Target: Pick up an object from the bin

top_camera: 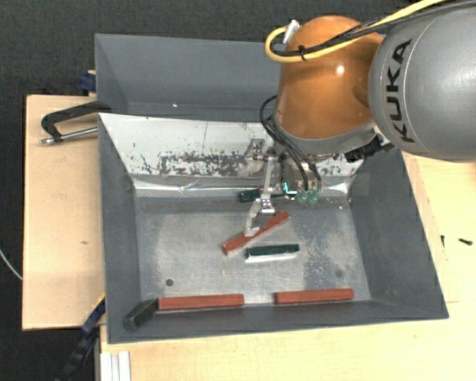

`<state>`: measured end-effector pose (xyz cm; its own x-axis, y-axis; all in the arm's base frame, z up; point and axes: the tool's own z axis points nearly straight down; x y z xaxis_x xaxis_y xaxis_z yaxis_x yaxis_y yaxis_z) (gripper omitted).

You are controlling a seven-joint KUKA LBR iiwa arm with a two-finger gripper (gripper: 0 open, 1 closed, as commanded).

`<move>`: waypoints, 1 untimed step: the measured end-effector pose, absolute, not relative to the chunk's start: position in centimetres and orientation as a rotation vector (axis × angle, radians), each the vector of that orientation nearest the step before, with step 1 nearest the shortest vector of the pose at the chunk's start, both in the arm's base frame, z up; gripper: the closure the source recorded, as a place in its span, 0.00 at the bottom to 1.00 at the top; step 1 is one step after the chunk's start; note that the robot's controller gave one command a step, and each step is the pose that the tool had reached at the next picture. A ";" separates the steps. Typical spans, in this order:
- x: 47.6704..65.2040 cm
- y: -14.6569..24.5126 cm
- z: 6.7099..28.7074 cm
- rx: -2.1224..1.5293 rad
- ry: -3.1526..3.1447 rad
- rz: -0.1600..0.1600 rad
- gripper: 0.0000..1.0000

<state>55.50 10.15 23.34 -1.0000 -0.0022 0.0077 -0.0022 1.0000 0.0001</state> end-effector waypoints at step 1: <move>55.7 10.1 23.8 0.000 -3.143 -0.002 0.00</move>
Offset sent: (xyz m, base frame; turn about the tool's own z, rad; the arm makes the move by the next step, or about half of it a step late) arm -0.0590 -0.0511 -0.0970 -0.3307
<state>55.66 10.10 23.79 -1.0000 -0.0003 -0.0009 -0.0003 1.0000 0.0013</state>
